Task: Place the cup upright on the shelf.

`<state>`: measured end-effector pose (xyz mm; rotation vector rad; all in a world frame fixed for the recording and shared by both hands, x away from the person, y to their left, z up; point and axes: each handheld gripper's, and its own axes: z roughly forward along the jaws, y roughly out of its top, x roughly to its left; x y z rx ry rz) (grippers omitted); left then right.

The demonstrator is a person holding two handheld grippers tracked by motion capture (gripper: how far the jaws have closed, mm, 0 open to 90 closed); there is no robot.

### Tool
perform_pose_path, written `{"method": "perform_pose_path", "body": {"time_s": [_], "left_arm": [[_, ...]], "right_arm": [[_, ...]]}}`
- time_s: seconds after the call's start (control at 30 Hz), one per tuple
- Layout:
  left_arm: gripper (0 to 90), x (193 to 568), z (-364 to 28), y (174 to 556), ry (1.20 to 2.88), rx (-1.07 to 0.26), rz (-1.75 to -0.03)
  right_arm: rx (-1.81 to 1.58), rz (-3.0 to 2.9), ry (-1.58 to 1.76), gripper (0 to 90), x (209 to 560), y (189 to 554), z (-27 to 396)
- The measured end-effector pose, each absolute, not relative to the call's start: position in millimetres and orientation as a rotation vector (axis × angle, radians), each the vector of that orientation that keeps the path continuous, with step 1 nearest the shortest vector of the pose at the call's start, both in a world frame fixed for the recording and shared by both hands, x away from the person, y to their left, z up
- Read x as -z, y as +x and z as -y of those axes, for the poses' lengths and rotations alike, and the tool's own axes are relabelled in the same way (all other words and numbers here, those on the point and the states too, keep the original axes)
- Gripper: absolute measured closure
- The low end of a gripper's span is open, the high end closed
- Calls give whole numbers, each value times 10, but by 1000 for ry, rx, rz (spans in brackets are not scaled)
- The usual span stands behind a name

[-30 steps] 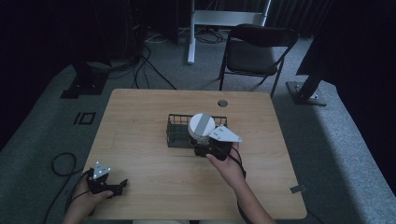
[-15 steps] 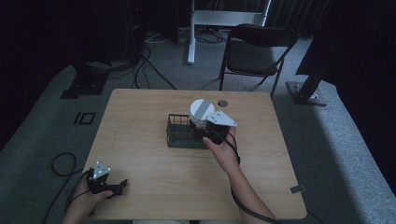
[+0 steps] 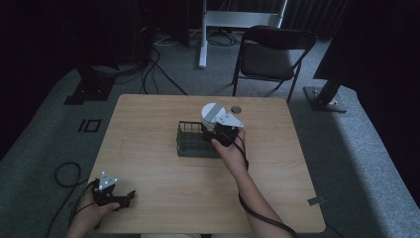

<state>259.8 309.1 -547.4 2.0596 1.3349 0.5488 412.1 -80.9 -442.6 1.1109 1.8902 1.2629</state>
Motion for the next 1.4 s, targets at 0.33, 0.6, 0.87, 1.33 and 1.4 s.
{"method": "perform_pose_path", "body": {"time_s": [0.33, 0.6, 0.87, 1.33, 1.4], "left_arm": [[25, 5473, -3091, 2598, 2060, -548, -1335], [25, 5474, -3091, 2598, 2060, -549, -1335], [25, 5473, -3091, 2598, 2060, -549, -1334], [25, 5474, -3091, 2598, 2060, -549, -1335], [25, 5474, -3091, 2598, 2059, -549, -1335]], "right_arm": [[-1200, -1903, 1174, 186, 4502, 4199, 711], [-1159, -1915, 1242, 186, 4594, 4196, 670], [-1129, -1922, 1268, 185, 4669, 4204, 633], [-1049, -1945, 1319, 185, 4710, 4254, 606], [-1035, -1953, 1321, 185, 4715, 4264, 598]]}}
